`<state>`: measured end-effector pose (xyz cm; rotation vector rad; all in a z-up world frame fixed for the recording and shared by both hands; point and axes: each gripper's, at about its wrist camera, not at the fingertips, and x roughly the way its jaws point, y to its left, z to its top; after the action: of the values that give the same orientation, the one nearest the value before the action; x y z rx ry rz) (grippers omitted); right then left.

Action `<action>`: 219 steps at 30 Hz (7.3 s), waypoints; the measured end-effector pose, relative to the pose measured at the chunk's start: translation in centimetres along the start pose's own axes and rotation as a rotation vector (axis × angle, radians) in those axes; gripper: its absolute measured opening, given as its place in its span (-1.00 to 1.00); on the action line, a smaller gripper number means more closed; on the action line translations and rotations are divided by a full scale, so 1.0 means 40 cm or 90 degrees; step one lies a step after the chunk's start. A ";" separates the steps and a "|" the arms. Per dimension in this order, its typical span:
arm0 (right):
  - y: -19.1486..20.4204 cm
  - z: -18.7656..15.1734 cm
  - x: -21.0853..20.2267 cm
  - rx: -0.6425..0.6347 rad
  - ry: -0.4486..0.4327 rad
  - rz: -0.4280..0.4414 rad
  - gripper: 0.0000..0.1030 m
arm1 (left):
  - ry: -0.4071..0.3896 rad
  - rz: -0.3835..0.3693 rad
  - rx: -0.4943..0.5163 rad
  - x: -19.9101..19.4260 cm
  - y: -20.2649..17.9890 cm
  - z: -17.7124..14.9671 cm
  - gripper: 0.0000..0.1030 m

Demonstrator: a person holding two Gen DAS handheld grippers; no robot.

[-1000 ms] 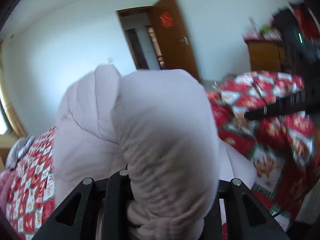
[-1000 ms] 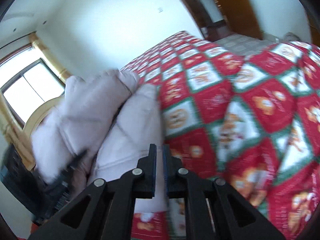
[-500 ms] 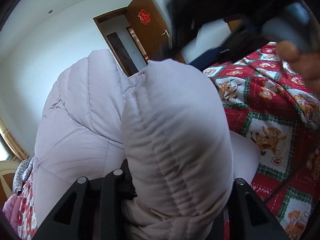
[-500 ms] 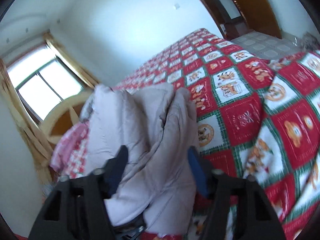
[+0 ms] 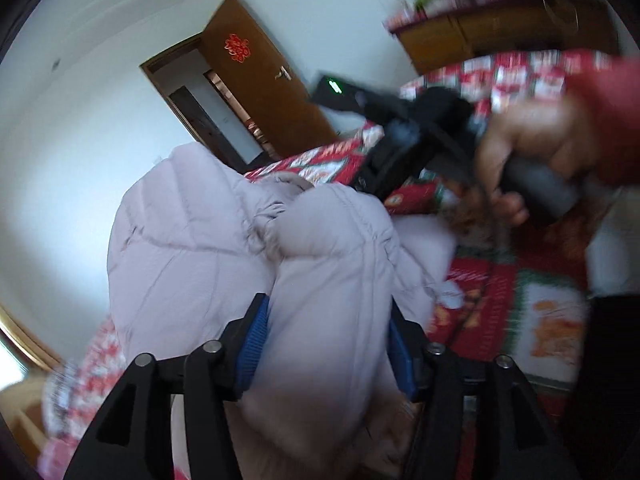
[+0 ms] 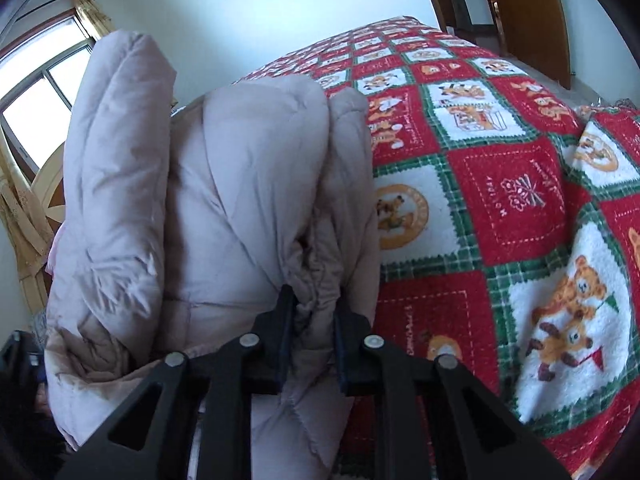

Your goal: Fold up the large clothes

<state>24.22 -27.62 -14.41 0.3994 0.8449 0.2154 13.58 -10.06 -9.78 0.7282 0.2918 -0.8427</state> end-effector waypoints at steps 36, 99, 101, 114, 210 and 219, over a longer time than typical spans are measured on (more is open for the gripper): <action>-0.084 -0.003 0.029 0.099 -0.007 0.086 -0.70 | 0.076 0.089 -0.304 0.365 0.345 0.070 0.73; 0.024 0.156 0.119 -0.039 -0.057 -0.101 -1.00 | 0.130 0.154 -0.350 0.437 0.371 0.021 0.91; 0.006 0.151 0.126 -0.020 -0.065 -0.085 -1.00 | 0.128 0.159 -0.354 0.444 0.374 0.020 0.93; 0.000 0.148 -0.057 -0.017 -0.086 -0.064 0.35 | 0.142 0.074 -0.470 0.286 0.471 -0.022 0.95; -0.281 -0.050 -0.733 0.083 -0.233 -0.289 -0.25 | 0.134 -0.155 -0.420 0.613 -0.111 0.515 0.99; -0.356 -0.082 -0.560 0.098 -0.164 -0.347 -0.24 | 0.143 -0.112 -0.409 0.634 -0.114 0.520 0.99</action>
<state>7.60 -47.30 -7.16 0.3184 0.6894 -0.4015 25.54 -40.95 -9.67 0.1925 0.7941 -0.7698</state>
